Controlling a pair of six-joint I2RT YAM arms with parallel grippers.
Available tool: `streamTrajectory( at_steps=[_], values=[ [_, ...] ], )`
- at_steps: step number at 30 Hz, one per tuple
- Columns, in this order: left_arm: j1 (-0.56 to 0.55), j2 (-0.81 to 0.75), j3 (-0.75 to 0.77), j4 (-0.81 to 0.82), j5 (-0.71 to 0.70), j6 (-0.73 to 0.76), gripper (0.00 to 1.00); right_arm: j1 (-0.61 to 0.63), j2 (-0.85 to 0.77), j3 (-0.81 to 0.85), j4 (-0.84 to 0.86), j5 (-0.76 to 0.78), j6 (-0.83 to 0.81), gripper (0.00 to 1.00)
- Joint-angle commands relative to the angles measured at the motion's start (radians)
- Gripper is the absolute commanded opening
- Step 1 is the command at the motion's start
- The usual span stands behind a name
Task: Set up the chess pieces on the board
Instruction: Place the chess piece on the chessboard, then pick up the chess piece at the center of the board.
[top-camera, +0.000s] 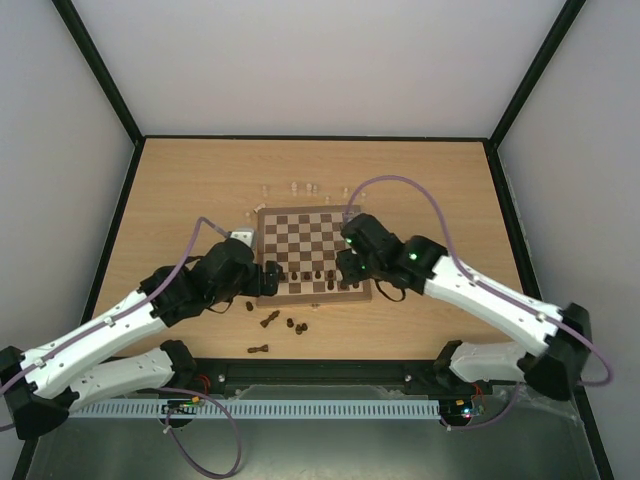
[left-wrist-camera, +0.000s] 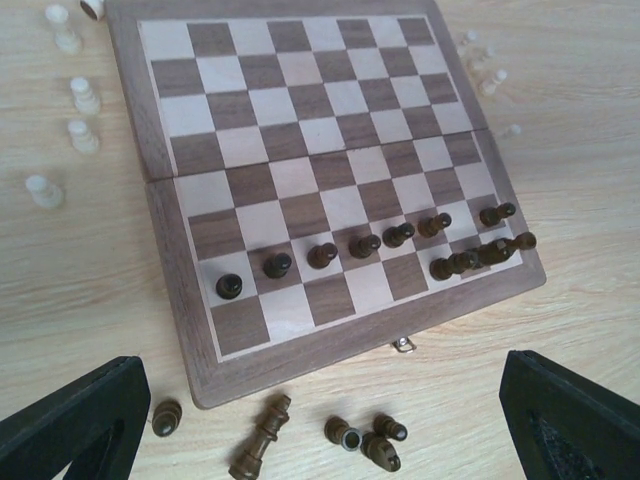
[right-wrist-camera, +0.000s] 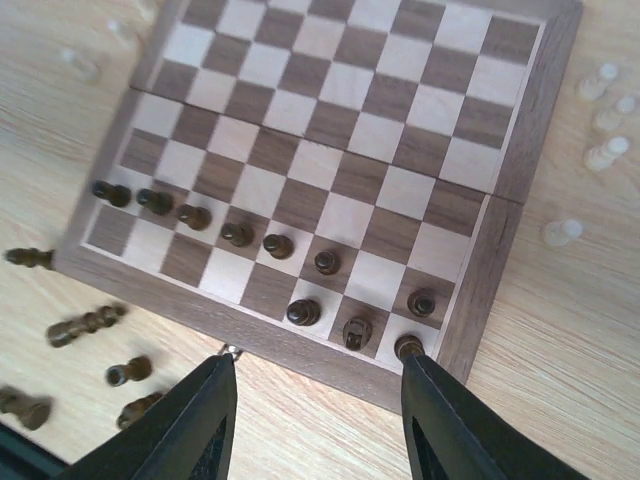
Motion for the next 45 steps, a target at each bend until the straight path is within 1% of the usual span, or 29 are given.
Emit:
streamTrajectory(
  at_steps=[1, 7, 11, 16, 19, 22, 24, 27, 28, 34, 35, 37, 41, 42, 45],
  values=[
    [0.003, 0.023, 0.013, -0.061, 0.036, -0.047, 0.99, -0.004, -0.112, -0.072, 0.021, -0.027, 0.008, 0.47],
    [0.002, 0.040, -0.014, -0.114, 0.006, -0.112, 0.99, -0.003, -0.136, -0.111, 0.013, -0.061, -0.020, 0.47],
    [0.002, 0.078, -0.031, -0.185, -0.039, -0.197, 0.99, -0.003, -0.158, -0.124, 0.023, -0.088, -0.034, 0.47],
    [0.003, 0.147, -0.074, -0.222, -0.080, -0.275, 0.99, -0.004, -0.181, -0.152, 0.054, -0.128, -0.035, 0.47],
    [0.006, 0.205, -0.113, -0.199, -0.084, -0.304, 0.99, -0.003, -0.199, -0.165, 0.057, -0.153, -0.035, 0.47],
    [0.025, 0.238, -0.146, -0.164, -0.072, -0.309, 0.99, -0.003, -0.222, -0.175, 0.054, -0.164, -0.039, 0.47],
    [0.045, 0.259, -0.160, -0.142, -0.049, -0.296, 0.97, -0.004, -0.237, -0.179, 0.050, -0.171, -0.041, 0.48],
    [0.061, 0.291, -0.163, -0.135, -0.041, -0.287, 0.91, -0.002, -0.250, -0.187, 0.051, -0.184, -0.041, 0.48],
    [0.065, 0.297, -0.163, -0.131, -0.036, -0.284, 0.86, -0.003, -0.254, -0.189, 0.052, -0.187, -0.041, 0.48],
    [0.097, 0.377, -0.156, -0.069, 0.014, -0.236, 0.46, -0.004, -0.265, -0.199, 0.060, -0.200, -0.042, 0.48],
    [0.100, 0.390, -0.157, -0.062, 0.019, -0.231, 0.42, -0.004, -0.266, -0.201, 0.061, -0.200, -0.042, 0.47],
    [0.100, 0.411, -0.153, -0.053, 0.023, -0.227, 0.41, -0.003, -0.268, -0.202, 0.061, -0.200, -0.042, 0.47],
    [0.103, 0.426, -0.155, -0.043, 0.027, -0.219, 0.42, -0.003, -0.269, -0.207, 0.064, -0.200, -0.044, 0.48],
    [0.103, 0.431, -0.153, -0.042, 0.028, -0.216, 0.41, -0.003, -0.268, -0.206, 0.064, -0.200, -0.045, 0.48],
    [0.105, 0.440, -0.153, -0.030, 0.040, -0.208, 0.24, -0.003, -0.268, -0.209, 0.065, -0.200, -0.044, 0.48]
  ],
)
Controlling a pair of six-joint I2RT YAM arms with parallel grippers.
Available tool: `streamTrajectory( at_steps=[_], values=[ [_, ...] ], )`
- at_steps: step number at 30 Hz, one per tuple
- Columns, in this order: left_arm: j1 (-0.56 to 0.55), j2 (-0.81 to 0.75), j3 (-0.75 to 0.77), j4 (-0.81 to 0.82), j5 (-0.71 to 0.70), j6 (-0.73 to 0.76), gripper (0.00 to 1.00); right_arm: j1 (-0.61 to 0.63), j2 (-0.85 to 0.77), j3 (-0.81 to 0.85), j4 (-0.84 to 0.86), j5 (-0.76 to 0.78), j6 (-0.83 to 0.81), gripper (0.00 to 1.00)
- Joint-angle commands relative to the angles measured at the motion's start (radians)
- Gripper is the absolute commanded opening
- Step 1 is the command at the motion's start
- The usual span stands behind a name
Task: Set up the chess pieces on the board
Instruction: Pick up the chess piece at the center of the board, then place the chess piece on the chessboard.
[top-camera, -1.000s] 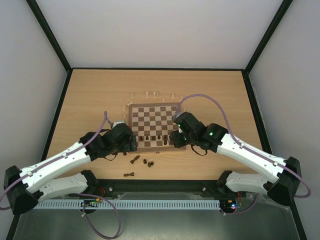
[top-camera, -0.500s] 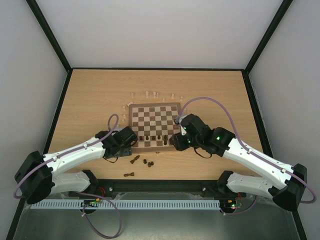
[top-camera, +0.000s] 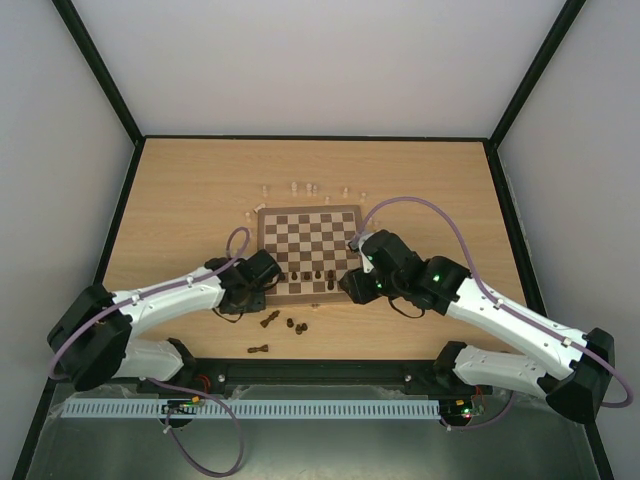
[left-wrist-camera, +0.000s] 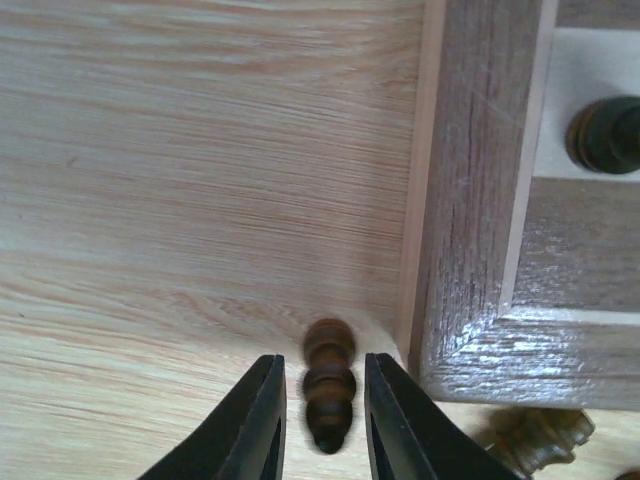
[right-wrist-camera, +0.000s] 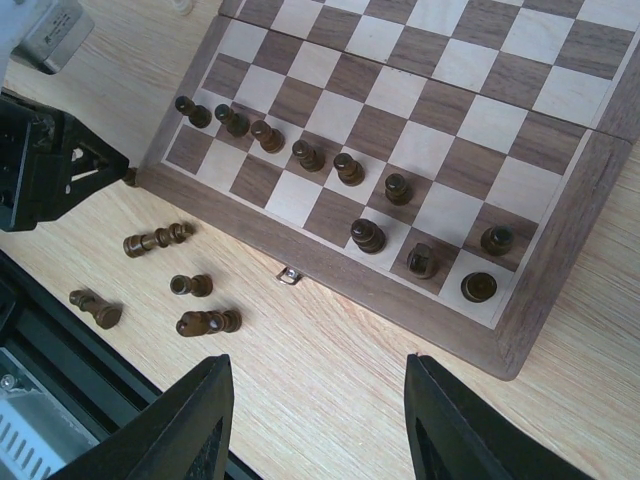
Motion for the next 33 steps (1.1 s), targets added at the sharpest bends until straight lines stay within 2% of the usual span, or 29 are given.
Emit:
streamTrajectory(
  at_steps=[1, 4, 5, 12, 21, 33],
  values=[
    [0.009, 0.017, 0.006, 0.011, 0.022, 0.014, 0.18, -0.003, -0.013, -0.014, -0.002, -0.011, -0.012, 0.48],
    [0.007, 0.015, 0.016, 0.000, 0.030, 0.020, 0.03, -0.002, -0.015, -0.016, -0.001, -0.010, -0.012, 0.48],
    [0.007, 0.010, 0.023, -0.012, 0.029, 0.022, 0.02, -0.003, -0.014, -0.015, -0.002, -0.011, -0.012, 0.48],
    [-0.030, -0.003, 0.213, -0.156, 0.008, 0.064, 0.03, -0.002, -0.016, -0.013, -0.003, 0.002, -0.012, 0.48],
    [-0.131, 0.210, 0.462, -0.177, 0.016, 0.145, 0.06, -0.003, -0.027, -0.004, -0.015, 0.054, -0.003, 0.48],
    [-0.156, 0.345, 0.521, -0.125, 0.042, 0.199, 0.07, -0.002, -0.045, -0.005, -0.019, 0.092, 0.004, 0.48]
  ],
)
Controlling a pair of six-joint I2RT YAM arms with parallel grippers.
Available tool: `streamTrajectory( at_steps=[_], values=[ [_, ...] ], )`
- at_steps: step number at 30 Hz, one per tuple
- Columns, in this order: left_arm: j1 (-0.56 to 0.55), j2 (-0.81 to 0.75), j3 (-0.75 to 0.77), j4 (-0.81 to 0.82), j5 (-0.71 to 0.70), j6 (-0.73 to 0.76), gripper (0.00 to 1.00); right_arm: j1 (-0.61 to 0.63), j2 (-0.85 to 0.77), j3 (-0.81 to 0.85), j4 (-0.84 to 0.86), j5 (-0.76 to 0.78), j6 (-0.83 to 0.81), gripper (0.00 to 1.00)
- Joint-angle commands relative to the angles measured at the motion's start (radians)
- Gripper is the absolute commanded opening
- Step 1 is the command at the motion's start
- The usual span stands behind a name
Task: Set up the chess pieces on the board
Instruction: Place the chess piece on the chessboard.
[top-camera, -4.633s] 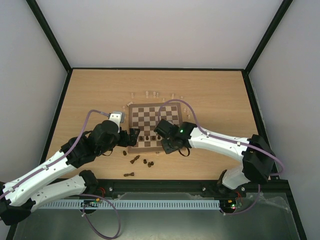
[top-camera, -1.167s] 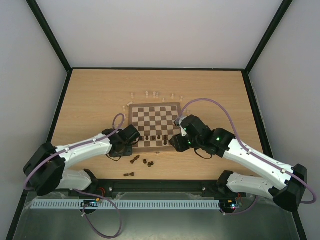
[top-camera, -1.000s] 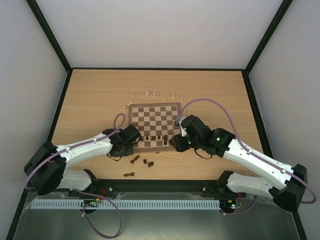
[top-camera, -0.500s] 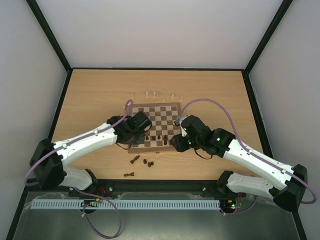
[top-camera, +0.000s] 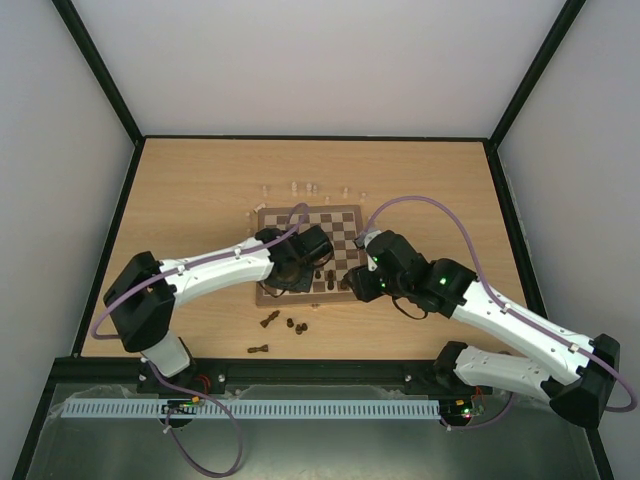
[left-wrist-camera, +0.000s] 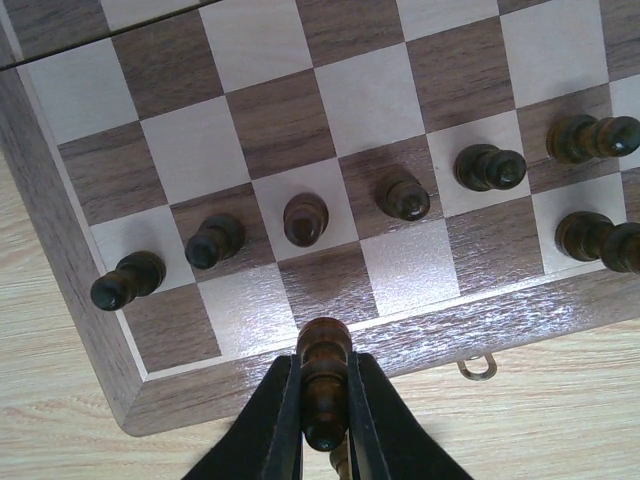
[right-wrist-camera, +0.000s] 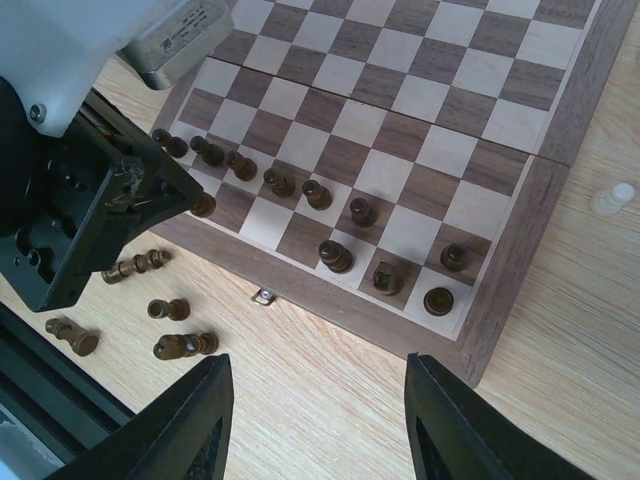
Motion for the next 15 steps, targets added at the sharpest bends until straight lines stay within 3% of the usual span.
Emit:
streamTrajectory(
  at_steps=[1, 15],
  values=[
    [-0.006, 0.029, 0.028, 0.007, 0.018, 0.030, 0.07, -0.003, -0.005, 0.001, -0.019, 0.017, 0.003, 0.48],
    [-0.011, 0.080, 0.039, 0.017, -0.011, 0.036, 0.09, -0.003, -0.009, -0.003, -0.020, 0.017, 0.002, 0.48]
  ],
)
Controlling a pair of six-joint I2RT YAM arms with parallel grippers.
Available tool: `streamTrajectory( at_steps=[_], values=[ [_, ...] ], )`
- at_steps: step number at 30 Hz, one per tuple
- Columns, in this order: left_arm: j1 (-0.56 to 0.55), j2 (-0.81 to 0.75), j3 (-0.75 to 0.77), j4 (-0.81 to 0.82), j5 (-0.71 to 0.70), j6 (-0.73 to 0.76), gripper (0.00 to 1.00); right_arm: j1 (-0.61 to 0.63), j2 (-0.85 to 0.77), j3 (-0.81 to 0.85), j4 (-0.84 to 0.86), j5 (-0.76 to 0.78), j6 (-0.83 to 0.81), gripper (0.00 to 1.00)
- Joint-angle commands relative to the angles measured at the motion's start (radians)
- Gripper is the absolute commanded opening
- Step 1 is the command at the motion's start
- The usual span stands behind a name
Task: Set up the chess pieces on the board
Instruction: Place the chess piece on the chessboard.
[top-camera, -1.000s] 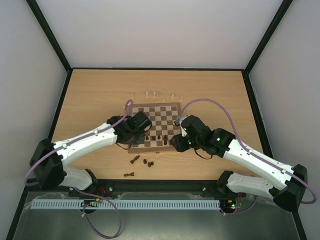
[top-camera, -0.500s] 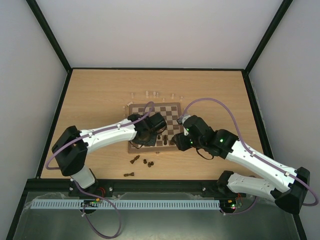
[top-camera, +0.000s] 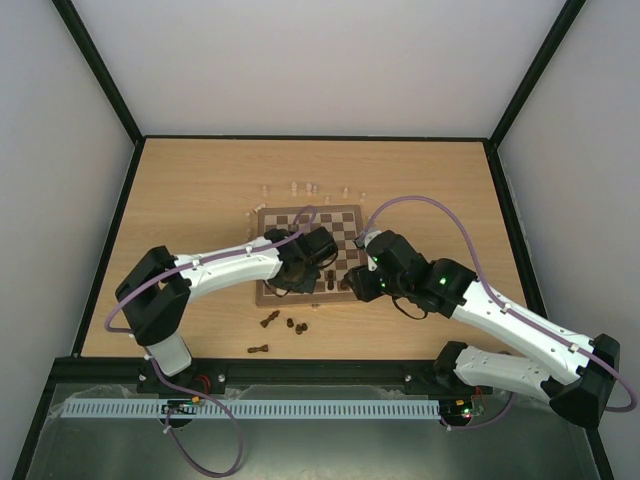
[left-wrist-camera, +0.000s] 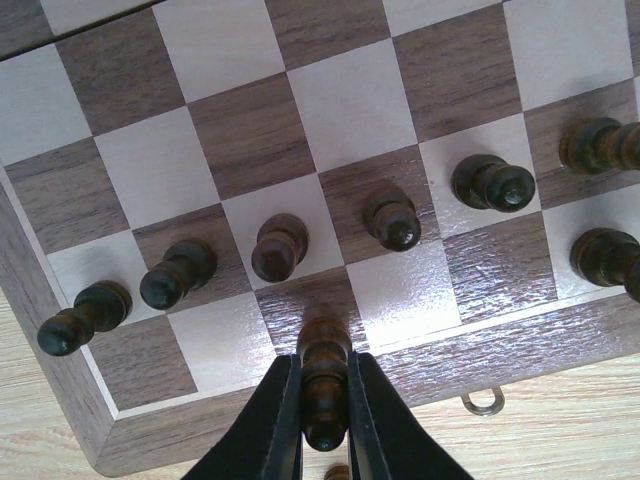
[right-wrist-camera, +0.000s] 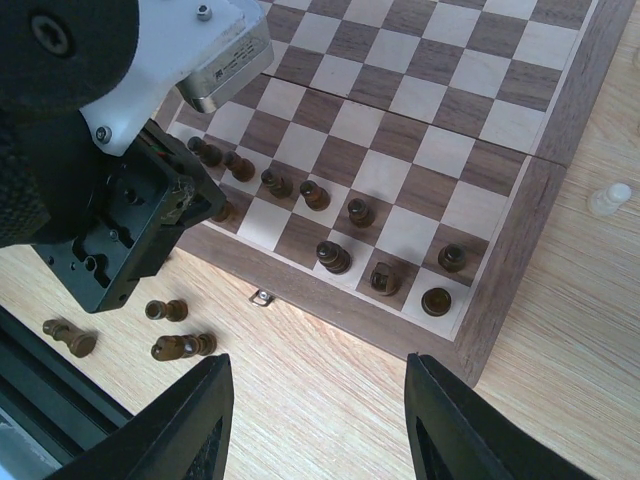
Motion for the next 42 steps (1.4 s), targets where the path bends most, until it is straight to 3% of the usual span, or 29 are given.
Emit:
streamTrajectory(
  at_steps=[1, 42],
  values=[
    [-0.006, 0.011, 0.028, -0.017, -0.021, 0.008, 0.10, -0.003, -0.008, -0.003, -0.020, 0.011, 0.003, 0.48],
    [-0.003, 0.013, -0.009, -0.002, -0.032, 0.008, 0.23, -0.003, -0.006, -0.010, -0.014, 0.002, -0.002, 0.48]
  ],
)
